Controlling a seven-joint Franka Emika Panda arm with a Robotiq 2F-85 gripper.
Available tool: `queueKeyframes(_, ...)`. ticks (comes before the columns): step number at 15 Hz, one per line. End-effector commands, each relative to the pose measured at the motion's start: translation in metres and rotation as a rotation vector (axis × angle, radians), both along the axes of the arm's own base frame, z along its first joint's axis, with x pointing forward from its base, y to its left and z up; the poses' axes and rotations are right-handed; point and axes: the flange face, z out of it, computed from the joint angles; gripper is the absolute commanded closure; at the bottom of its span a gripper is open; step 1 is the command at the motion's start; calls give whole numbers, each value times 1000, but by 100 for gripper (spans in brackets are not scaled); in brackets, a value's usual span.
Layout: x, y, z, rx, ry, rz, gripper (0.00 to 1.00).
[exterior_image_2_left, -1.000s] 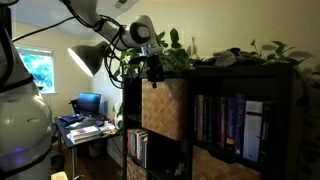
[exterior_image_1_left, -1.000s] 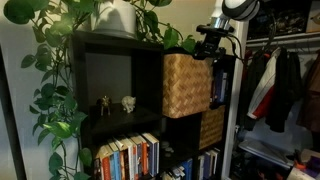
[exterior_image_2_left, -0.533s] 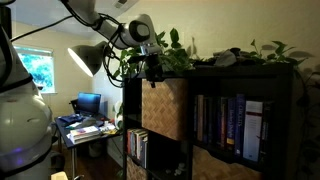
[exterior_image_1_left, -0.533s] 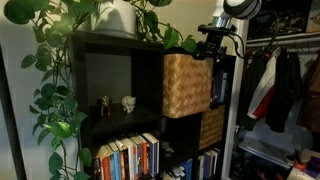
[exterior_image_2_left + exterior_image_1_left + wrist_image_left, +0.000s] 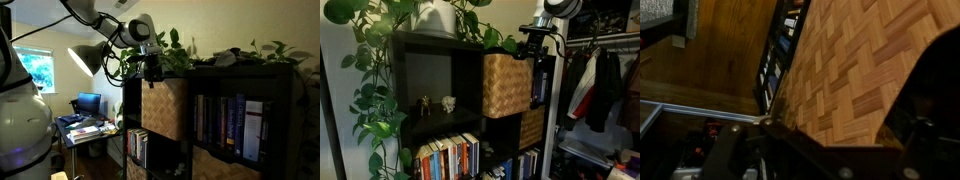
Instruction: Pull out the top brown basket then put the socks in the basket, then push in the basket
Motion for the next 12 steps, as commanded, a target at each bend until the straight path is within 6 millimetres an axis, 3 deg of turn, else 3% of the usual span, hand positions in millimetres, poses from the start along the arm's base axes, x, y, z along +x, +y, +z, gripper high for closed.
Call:
queueKeyframes(1, -25, 1, 7, 28, 41, 0, 0)
queueKeyframes(12, -47, 0, 17, 36, 78, -12, 0)
